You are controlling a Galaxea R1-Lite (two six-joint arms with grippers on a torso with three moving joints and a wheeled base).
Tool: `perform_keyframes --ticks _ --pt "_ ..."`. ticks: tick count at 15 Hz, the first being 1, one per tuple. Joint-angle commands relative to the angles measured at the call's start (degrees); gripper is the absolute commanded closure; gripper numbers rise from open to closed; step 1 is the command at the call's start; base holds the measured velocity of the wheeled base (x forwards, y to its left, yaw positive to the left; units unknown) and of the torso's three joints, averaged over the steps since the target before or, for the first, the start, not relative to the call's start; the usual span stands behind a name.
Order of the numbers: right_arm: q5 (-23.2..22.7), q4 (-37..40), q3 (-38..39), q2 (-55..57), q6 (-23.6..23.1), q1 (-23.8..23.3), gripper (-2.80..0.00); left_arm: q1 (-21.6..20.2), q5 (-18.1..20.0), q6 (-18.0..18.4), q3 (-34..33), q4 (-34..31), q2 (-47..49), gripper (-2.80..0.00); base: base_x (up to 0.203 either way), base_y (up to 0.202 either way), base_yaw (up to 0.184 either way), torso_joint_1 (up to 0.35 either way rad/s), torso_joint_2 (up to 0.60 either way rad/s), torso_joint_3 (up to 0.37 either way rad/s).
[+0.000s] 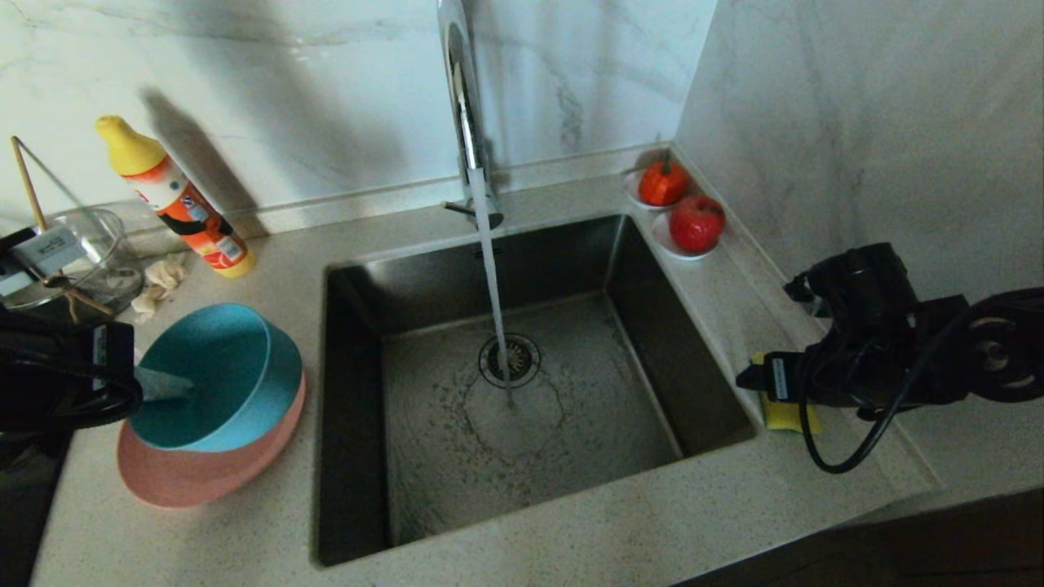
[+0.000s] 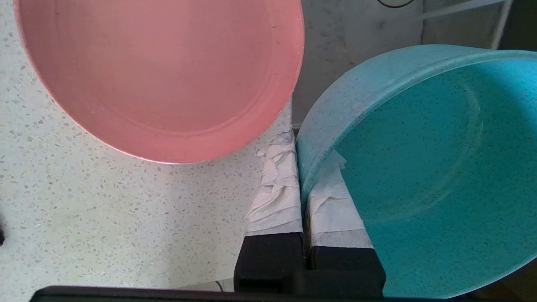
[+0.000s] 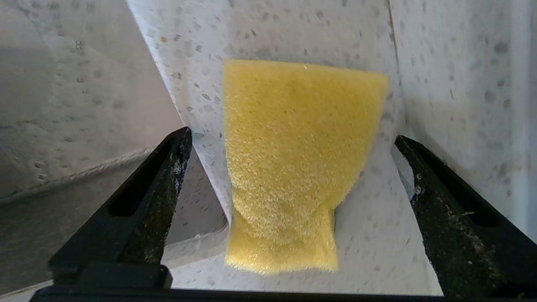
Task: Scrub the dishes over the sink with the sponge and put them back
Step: Pick up a bowl and the sponge
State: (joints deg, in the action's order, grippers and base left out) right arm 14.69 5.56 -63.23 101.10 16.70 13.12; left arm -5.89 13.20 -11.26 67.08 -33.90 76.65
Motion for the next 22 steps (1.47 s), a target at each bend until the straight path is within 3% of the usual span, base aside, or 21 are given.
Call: perform_keyframes --ticks 1,11,22 --pt "-0.24 3.64 -2.54 -0.12 3.41 0.15 -2.8 0.0 -0.02 -0.07 0.15 -0.2 -0.1 0.0 0.0 0.0 0.0 0.0 0.0 0.0" --pt "-2.59 10.61 -5.85 -0.28 10.66 2.18 -2.8 0.0 -0.02 -0.06 -0.38 -0.2 -0.28 0.0 0.0 0.0 0.0 0.0 0.0 0.0" --pt "-6.07 14.19 -6.46 -0.22 13.66 3.42 -2.8 0.0 0.07 -0.07 -0.28 -0.2 -0.37 0.0 0.0 0.0 0.0 0.0 0.0 0.0"
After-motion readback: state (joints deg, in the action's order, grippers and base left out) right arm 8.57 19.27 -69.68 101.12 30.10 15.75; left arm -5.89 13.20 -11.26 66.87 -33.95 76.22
